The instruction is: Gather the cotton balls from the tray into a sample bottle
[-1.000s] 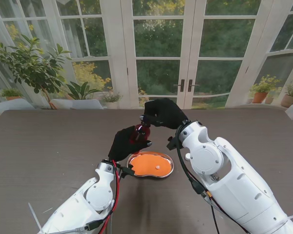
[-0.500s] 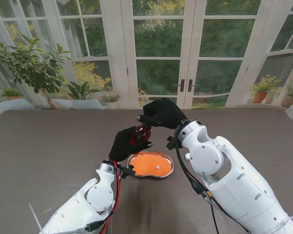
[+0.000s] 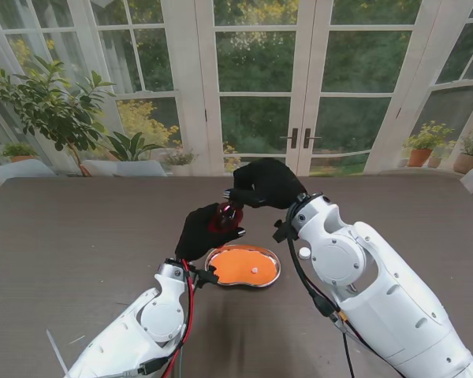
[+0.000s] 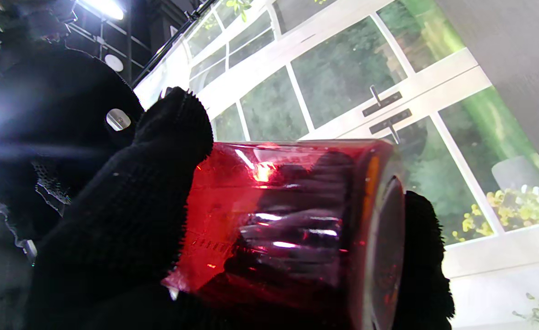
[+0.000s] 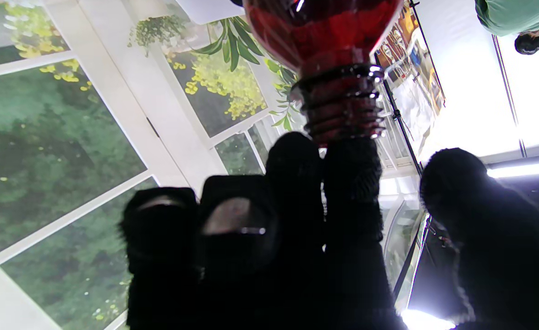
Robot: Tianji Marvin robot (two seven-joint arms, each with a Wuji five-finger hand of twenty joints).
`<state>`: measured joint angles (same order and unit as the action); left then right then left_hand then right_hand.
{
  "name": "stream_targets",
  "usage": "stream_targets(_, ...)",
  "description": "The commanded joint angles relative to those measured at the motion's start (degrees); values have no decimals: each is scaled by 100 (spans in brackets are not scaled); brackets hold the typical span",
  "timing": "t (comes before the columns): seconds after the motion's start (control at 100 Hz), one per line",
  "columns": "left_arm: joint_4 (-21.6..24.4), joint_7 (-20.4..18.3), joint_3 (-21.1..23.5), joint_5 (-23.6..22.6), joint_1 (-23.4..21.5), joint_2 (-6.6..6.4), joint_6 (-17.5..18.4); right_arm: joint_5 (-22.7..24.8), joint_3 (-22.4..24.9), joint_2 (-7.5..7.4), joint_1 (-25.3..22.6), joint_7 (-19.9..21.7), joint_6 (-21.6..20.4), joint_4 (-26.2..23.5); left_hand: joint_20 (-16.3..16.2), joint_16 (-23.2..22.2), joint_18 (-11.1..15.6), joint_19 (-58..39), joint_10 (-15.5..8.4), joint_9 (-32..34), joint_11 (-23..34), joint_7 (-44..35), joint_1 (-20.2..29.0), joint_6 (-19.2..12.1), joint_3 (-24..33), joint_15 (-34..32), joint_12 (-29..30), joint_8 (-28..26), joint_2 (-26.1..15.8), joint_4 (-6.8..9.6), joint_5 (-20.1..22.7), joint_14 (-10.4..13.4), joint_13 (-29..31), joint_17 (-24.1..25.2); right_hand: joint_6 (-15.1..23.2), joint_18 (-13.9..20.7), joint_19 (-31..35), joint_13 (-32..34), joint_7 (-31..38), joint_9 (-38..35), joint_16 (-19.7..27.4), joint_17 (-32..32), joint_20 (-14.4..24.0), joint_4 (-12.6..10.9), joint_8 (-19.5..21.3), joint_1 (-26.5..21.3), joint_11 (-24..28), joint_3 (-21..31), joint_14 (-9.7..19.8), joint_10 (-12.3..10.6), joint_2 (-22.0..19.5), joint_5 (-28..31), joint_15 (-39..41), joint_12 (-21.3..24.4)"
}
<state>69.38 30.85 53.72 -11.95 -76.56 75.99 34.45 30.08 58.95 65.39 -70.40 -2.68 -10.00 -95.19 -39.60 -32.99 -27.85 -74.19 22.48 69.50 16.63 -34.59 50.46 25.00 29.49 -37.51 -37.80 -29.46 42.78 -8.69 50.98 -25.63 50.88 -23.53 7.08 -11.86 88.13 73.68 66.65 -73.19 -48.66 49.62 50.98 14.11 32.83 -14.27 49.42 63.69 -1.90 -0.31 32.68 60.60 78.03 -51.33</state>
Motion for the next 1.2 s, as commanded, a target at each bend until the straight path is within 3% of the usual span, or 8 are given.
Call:
stream_targets(0.0,54,-60,38,34,29,47,-5,13,6,-25,-70,117,-87,-53,-17,15,452,-259,-1147,490,54,-757,892,-2212,1878,-108,-27,-78,-1264,-85,1007,492,117,49,622,8,11,175,184,78,119,-52,82,268,-173,-140,-50,204,279,-108,64,99,-38,66)
stream_targets(0.22,77,-79,40,57,19,43,-22,-65,93,-60,-96,261,-238,-100,-16,16,439,-254,-1136,487,56,-757,893,-2198,1872,-109,-23,-77,-1265,-85,1003,477,123,52,764,122,-45,183,494,566,227,-214,108,693,-788,-576,-122,522,384,-140,1071,-778,-334,265)
stream_targets(0.45,95,-102,44,69,16,36,-22,-125,114,-115,-50,507,-408,-95,-17,20,438,-253,-1130,494,64,-757,895,-2198,1868,-102,-19,-77,-1271,-85,1005,465,120,52,618,201,-127,186,579,930,327,-365,131,921,-921,-885,-127,1189,469,-142,2171,-1237,-664,168)
stream_targets(0.7,116,-132,54,81,1,25,-29,-117,109,-144,-5,622,-479,-74,-18,19,434,-253,-1125,493,69,-754,893,-2192,1858,-106,-18,-74,-1273,-88,1001,468,131,50,703,234,-173,184,705,1070,337,-407,135,902,-780,-1211,-119,1705,512,-162,2665,-1422,-803,2)
stream_targets(0.82,125,-145,52,91,2,22,-36,-71,102,-155,35,654,-501,-69,-18,18,427,-250,-1121,491,70,-756,896,-2191,1857,-104,-17,-77,-1270,-87,1004,460,125,55,871,257,-217,189,956,1121,332,-434,134,980,-652,-1431,15,1951,541,-241,3284,-1558,-859,-125)
stream_targets(0.93,118,-147,46,93,10,24,-28,72,80,-151,68,588,-529,-45,-18,18,427,-249,-1120,490,71,-753,897,-2191,1857,-104,-16,-76,-1277,-86,1002,469,122,55,979,284,-240,199,1064,1045,300,-386,119,1021,-641,-1665,44,2034,601,-288,3550,-1568,-819,-125)
stream_targets(1.05,117,-155,43,94,10,22,-31,228,45,-112,75,331,-560,20,-19,17,435,-251,-1116,490,73,-749,896,-2196,1853,-105,-16,-75,-1278,-86,998,464,125,50,1077,236,-269,197,895,863,203,-247,74,1024,-724,-1923,-63,2024,612,-292,3676,-1461,-616,-24)
stream_targets(1.19,130,-161,41,102,-4,20,-49,319,16,-79,82,139,-587,86,-19,18,422,-247,-1110,492,75,-752,904,-2189,1849,-102,-14,-77,-1280,-84,1006,459,120,57,950,188,-284,195,179,611,158,-156,28,972,-1254,-2083,-105,2090,632,-327,3675,-1157,-499,-22)
